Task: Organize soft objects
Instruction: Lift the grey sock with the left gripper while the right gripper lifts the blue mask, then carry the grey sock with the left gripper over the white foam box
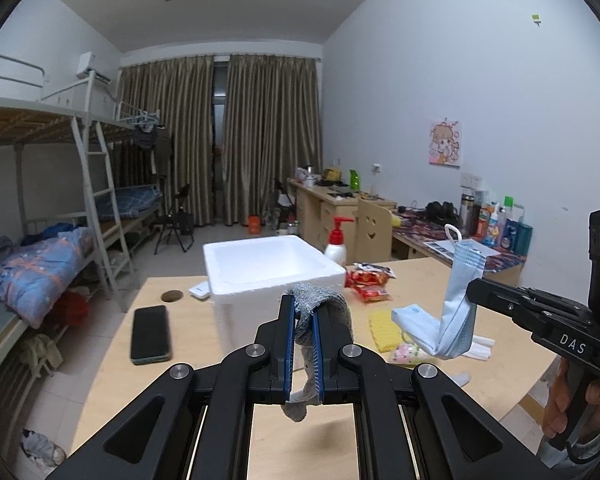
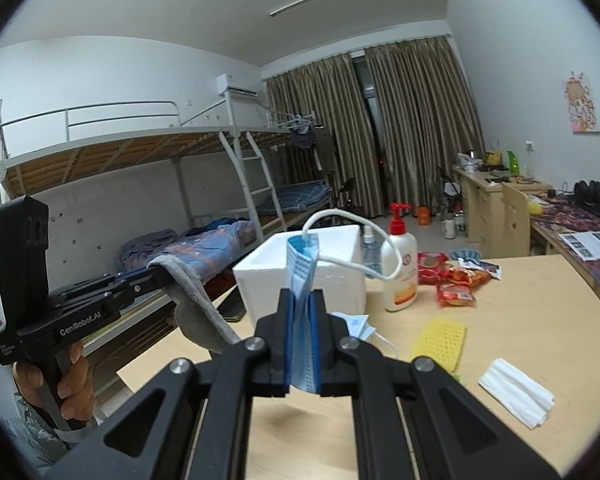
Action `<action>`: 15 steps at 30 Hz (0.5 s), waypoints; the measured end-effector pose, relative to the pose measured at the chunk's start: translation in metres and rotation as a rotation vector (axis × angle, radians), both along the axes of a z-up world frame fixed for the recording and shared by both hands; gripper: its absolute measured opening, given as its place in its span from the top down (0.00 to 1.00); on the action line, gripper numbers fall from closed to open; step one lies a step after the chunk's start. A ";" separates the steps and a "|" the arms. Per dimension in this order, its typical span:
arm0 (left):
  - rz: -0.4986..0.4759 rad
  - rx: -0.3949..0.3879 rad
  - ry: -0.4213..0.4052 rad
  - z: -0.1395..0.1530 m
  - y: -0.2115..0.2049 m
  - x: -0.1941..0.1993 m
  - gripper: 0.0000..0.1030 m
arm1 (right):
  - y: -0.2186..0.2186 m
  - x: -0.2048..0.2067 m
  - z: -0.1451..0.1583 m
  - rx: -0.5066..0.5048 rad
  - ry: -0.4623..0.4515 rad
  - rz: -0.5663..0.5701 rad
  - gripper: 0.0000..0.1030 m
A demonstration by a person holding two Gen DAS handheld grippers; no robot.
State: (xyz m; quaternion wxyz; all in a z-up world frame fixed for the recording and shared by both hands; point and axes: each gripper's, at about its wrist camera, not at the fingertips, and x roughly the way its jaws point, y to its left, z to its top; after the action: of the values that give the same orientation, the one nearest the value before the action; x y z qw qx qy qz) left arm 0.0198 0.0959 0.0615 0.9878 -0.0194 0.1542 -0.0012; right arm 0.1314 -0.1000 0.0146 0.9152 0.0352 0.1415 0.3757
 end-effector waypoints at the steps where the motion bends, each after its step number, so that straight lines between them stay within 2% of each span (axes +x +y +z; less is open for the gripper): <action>1: 0.007 0.000 -0.005 0.002 0.003 -0.002 0.92 | 0.002 0.000 0.001 0.001 -0.003 0.007 0.90; 15: 0.053 0.003 -0.024 0.032 0.022 0.003 0.92 | 0.036 0.009 0.017 -0.017 -0.022 0.076 0.90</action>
State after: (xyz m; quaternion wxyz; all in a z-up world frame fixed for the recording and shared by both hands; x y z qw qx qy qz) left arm 0.0232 0.1178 0.0938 0.9893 -0.0220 0.1420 0.0250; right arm 0.1404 -0.0636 0.0320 0.9021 0.0180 0.1355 0.4092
